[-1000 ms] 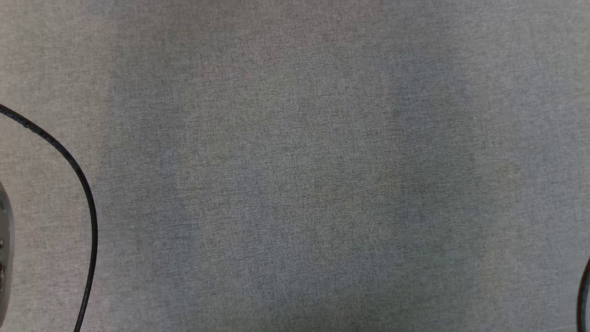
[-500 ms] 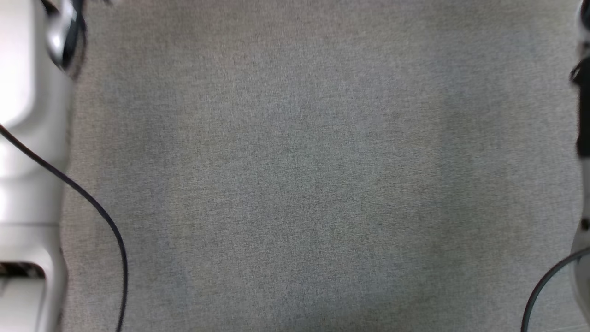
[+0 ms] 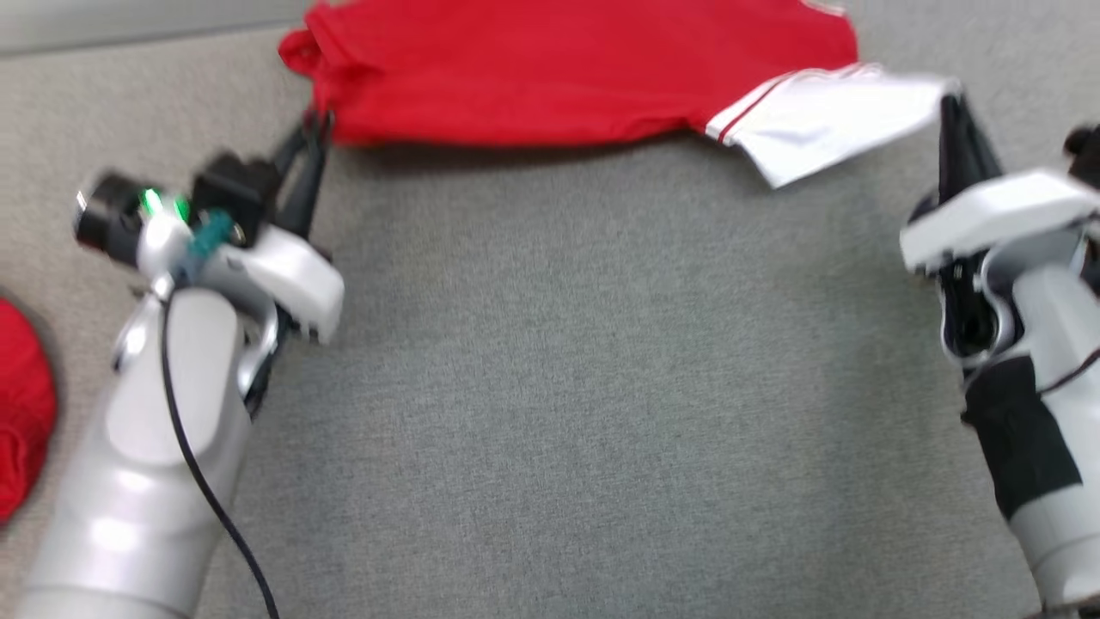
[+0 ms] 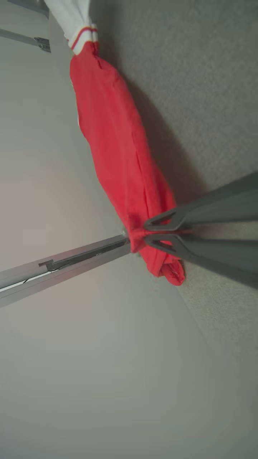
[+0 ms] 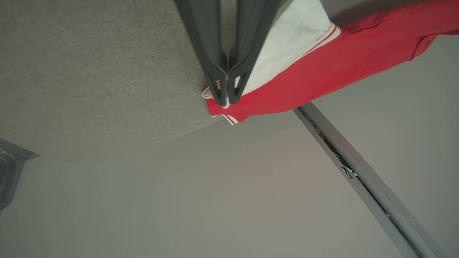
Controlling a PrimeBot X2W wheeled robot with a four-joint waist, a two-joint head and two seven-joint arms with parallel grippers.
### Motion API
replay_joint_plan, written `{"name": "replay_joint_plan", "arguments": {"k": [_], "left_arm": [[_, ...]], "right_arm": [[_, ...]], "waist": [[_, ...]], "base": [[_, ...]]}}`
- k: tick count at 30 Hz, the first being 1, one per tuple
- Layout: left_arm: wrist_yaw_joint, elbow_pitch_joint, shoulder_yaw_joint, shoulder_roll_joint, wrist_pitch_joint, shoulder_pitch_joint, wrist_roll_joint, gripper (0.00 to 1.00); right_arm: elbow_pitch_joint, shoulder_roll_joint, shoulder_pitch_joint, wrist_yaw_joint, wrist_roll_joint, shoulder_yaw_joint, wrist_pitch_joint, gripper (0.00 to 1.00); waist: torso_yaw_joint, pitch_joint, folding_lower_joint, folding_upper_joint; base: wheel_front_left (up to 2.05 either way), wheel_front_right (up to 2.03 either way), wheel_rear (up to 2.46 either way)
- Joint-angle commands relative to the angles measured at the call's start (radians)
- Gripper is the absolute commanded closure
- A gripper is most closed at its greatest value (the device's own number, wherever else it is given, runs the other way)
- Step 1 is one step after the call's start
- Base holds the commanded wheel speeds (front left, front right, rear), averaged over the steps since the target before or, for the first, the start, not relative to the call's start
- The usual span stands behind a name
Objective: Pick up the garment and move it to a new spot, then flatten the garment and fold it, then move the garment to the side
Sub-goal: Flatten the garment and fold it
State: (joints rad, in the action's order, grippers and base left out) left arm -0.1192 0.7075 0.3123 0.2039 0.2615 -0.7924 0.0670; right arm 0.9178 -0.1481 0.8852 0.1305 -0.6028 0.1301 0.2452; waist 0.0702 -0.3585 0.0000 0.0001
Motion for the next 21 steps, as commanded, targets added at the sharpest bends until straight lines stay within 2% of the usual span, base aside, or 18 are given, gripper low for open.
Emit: {"name": "replay_joint_plan", "arguments": {"k": [1, 12, 21], "left_arm": [[-0.004, 0.016, 0.008, 0.003, 0.002, 0.034, -0.006, 1.0], [-0.011, 0.257, 0.107, -0.011, 0.002, 0.175, 0.001, 1.0], [-0.011, 0.378, 0.11, -0.056, -0.017, 0.239, 0.109, 1.0]], "right_arm": [[0.022, -0.013, -0.028, 0.0, -0.018, 0.014, -0.02, 1.0], [0.087, -0.058, -0.176, 0.0, -0.142, 0.158, -0.198, 1.0], [0.046, -0.105, -0.261, 0.0, -0.232, 0.251, -0.354, 1.0]], "waist": [[0.001, 0.057, 0.0, -0.0001], [-0.004, 0.199, 0.0, -0.0001], [-0.01, 0.282, 0.0, -0.0001]], "base": [[0.0, 0.0, 0.0], [0.0, 0.0, 0.0], [0.0, 0.0, 0.0]]}}
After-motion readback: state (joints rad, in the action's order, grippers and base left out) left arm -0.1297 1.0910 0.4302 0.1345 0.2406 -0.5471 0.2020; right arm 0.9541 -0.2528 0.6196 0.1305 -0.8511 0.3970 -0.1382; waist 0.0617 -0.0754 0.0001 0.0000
